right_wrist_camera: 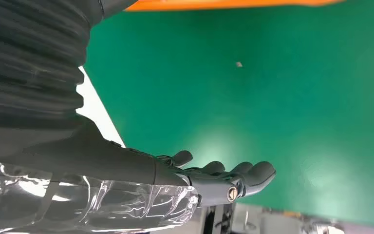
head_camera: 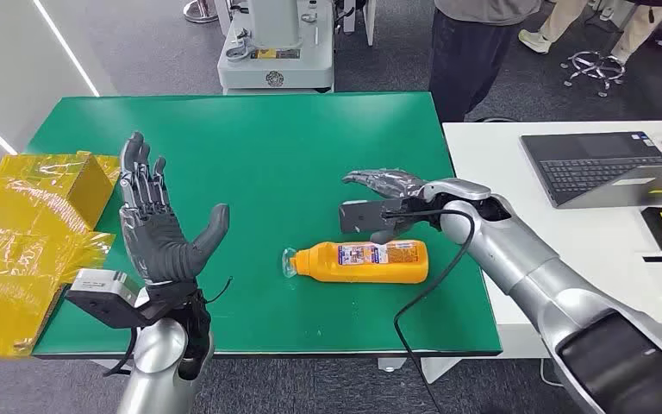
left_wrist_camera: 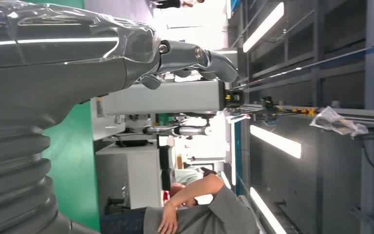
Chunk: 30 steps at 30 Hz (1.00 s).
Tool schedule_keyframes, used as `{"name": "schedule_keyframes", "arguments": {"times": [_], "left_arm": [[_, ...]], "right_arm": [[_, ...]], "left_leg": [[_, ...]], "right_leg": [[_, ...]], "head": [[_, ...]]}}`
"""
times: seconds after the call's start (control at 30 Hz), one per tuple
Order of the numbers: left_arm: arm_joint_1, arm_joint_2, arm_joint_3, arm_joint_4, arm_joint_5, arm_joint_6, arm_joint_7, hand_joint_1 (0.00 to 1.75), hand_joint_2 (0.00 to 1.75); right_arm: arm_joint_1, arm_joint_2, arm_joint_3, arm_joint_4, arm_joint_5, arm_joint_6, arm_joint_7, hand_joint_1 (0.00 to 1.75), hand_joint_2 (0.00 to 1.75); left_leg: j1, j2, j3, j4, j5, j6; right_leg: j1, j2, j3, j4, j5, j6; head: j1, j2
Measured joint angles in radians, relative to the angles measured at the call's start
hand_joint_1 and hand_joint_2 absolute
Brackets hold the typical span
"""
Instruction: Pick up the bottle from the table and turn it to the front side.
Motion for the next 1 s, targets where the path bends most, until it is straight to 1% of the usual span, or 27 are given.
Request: {"name": "schedule_keyframes", "arguments": {"times": [0.23, 0.33, 0.5, 0.73, 0.87, 1.0], "left_arm": [[0.000, 0.000, 0.000, -0.008, 0.000, -0.007, 0.002, 0.00, 1.75], [0.000, 0.000, 0.000, -0.015, 0.001, -0.010, 0.010, 0.00, 1.75], [-0.001, 0.001, 0.000, -0.025, 0.001, -0.015, 0.021, 0.00, 1.75], [-0.002, 0.002, 0.000, -0.026, 0.012, -0.020, 0.021, 0.00, 1.75], [-0.001, 0.006, 0.000, -0.026, 0.023, -0.020, 0.018, 0.00, 1.75], [-0.001, 0.010, 0.000, -0.026, 0.033, -0.019, 0.013, 0.00, 1.75]], "right_arm": [[0.007, -0.024, 0.065, 0.011, -0.060, -0.022, 0.003, 0.00, 1.75], [0.025, -0.041, 0.091, 0.014, -0.072, -0.042, 0.007, 0.00, 1.75], [0.056, -0.066, 0.123, 0.013, -0.086, -0.049, 0.022, 0.00, 1.75], [0.076, -0.083, 0.145, 0.013, -0.096, -0.066, 0.030, 0.00, 1.75], [0.116, -0.097, 0.149, 0.013, -0.093, -0.100, 0.023, 0.00, 1.75], [0.146, -0.111, 0.150, 0.014, -0.086, -0.110, 0.021, 0.00, 1.75]], "left_leg": [[0.000, 0.000, 0.000, 0.000, 0.000, 0.000], [0.000, 0.000, 0.000, 0.000, 0.000, 0.000], [0.000, 0.000, 0.000, 0.000, 0.000, 0.000], [0.000, 0.000, 0.000, 0.000, 0.000, 0.000], [0.000, 0.000, 0.000, 0.000, 0.000, 0.000], [0.000, 0.000, 0.000, 0.000, 0.000, 0.000]], "right_leg": [[0.000, 0.000, 0.000, 0.000, 0.000, 0.000], [0.000, 0.000, 0.000, 0.000, 0.000, 0.000], [0.000, 0.000, 0.000, 0.000, 0.000, 0.000], [0.000, 0.000, 0.000, 0.000, 0.000, 0.000], [0.000, 0.000, 0.000, 0.000, 0.000, 0.000], [0.000, 0.000, 0.000, 0.000, 0.000, 0.000]], "head": [[0.000, 0.000], [0.000, 0.000], [0.000, 0.000], [0.000, 0.000], [0.000, 0.000], [0.000, 0.000]]}}
